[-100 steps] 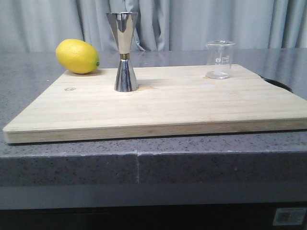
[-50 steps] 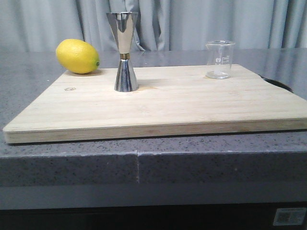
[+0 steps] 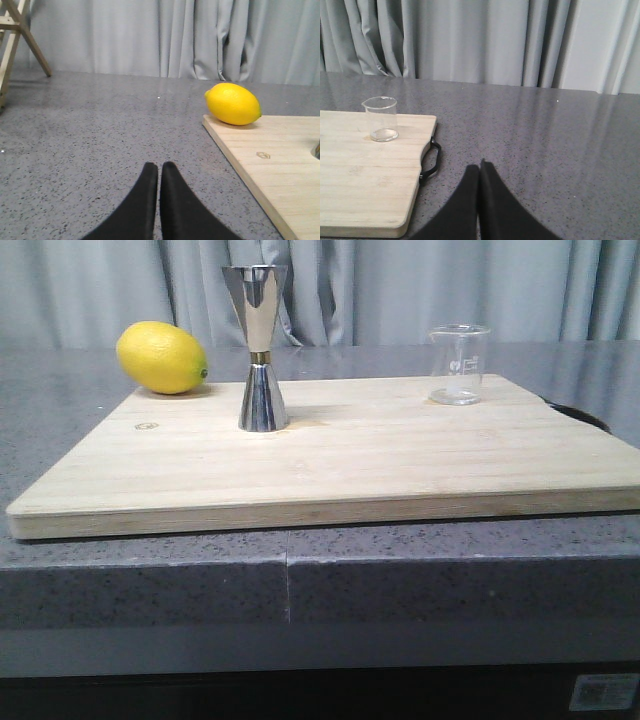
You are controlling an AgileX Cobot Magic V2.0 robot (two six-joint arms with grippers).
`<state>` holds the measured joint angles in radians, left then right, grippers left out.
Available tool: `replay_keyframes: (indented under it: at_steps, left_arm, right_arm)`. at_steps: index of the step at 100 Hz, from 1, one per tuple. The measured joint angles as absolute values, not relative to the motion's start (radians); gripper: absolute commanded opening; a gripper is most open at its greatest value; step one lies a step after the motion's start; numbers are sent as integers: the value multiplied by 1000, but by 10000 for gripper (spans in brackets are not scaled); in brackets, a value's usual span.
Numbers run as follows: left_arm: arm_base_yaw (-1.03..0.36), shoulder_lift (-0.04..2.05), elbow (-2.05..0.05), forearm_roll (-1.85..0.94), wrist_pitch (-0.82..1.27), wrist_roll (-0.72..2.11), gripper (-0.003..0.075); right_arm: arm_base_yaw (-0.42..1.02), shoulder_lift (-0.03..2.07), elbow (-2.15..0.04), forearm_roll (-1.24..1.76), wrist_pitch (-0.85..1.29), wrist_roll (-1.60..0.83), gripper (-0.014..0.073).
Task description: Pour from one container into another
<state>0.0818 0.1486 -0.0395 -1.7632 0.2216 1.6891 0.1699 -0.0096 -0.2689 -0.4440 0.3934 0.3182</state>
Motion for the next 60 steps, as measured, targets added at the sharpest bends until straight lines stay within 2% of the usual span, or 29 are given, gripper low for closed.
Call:
replay_keyframes:
  at_steps: [17,39,60]
  left_arm:
    - [82,139,-39,-1660,215,1587,-19]
    - [82,85,-58,-903,290,765,-19]
    - [82,-4,-60,-455,329,333,-19]
  right_arm:
    - [170,-10,-269,-444,393,318,-70]
    - [170,-10,-269,-444,393,318,-70]
    - [170,-10,-269,-444,393,318,-70]
